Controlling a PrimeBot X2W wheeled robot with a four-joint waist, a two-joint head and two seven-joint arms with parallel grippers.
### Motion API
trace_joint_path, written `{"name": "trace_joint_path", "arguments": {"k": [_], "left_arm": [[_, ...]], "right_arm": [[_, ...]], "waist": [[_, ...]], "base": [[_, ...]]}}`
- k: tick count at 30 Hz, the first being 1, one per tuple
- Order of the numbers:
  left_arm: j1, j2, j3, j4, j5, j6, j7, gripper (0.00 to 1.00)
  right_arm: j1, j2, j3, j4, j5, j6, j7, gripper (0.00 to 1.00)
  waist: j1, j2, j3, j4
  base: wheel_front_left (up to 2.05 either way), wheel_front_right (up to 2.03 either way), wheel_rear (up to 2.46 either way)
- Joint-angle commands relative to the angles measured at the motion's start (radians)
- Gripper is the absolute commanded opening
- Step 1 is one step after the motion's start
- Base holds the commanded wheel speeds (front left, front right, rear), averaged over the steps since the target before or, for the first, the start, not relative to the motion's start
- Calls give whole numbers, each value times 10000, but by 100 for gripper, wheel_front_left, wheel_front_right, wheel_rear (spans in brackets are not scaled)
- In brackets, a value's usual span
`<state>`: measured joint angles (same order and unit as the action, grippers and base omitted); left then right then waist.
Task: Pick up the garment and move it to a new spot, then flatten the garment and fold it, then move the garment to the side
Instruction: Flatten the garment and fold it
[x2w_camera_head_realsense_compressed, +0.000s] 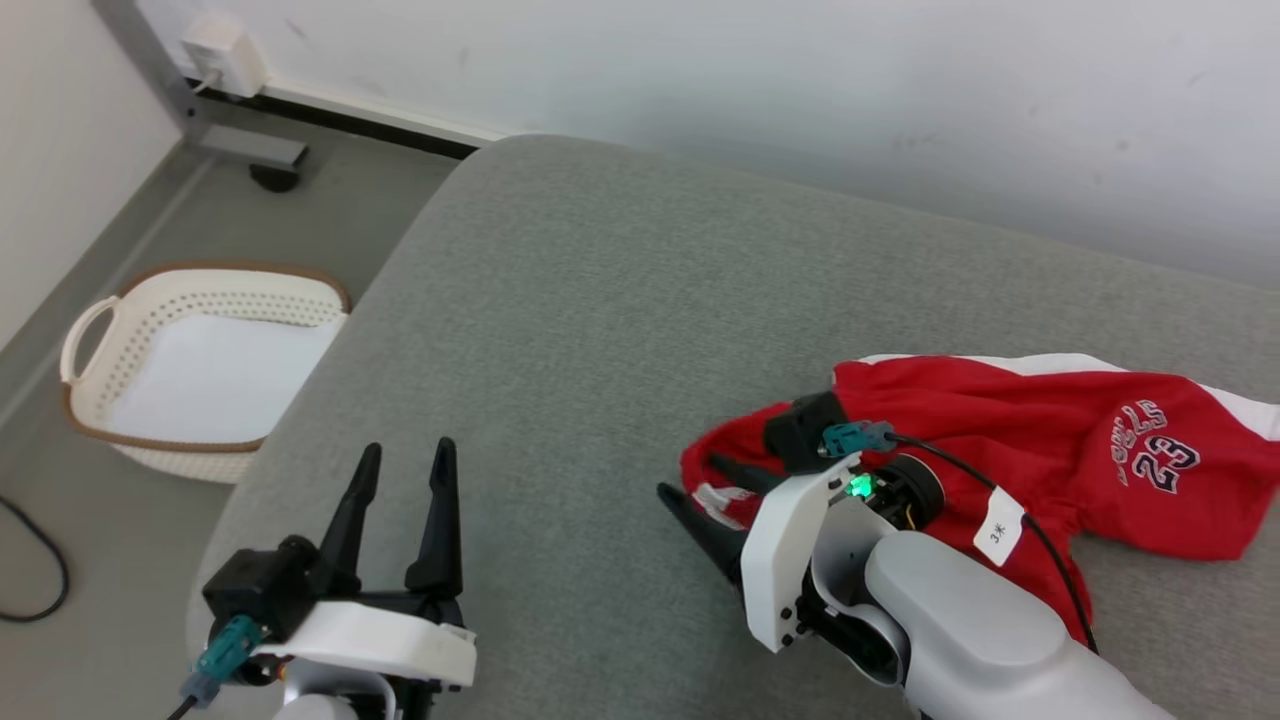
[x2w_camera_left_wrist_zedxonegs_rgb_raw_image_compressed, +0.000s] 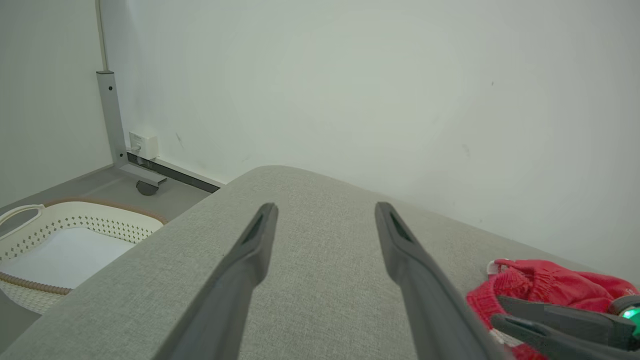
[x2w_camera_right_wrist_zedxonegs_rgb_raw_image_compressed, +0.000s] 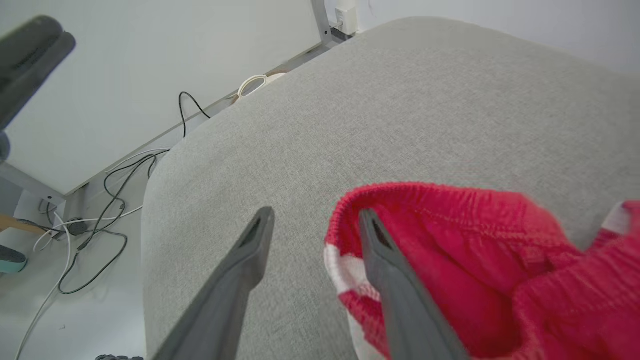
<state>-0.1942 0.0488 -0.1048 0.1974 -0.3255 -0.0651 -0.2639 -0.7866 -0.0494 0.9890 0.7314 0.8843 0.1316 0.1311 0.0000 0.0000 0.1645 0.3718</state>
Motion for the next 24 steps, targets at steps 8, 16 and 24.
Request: {"name": "trace_joint_path", "arguments": {"k": [8, 16, 24], "left_arm": [[183, 39, 369, 101, 477, -106, 2, 100], [579, 41, 625, -66, 637, -179, 2, 100], [923, 41, 759, -279, 667, -140, 2, 100]], "right_arm": [[-653, -205, 970, -183, 888, -21, -402, 100], [-79, -1935, -60, -1548, 751, -21, -2681, 100], [2335, -3303, -3068, -2355, -238, -22, -3952, 100]], "waist": [[0, 0, -685, -1273], [0, 0, -1324, -2268], [0, 0, -1583, -2985]], "base": [[0, 0, 0], [0, 0, 0], [0, 0, 0]]}}
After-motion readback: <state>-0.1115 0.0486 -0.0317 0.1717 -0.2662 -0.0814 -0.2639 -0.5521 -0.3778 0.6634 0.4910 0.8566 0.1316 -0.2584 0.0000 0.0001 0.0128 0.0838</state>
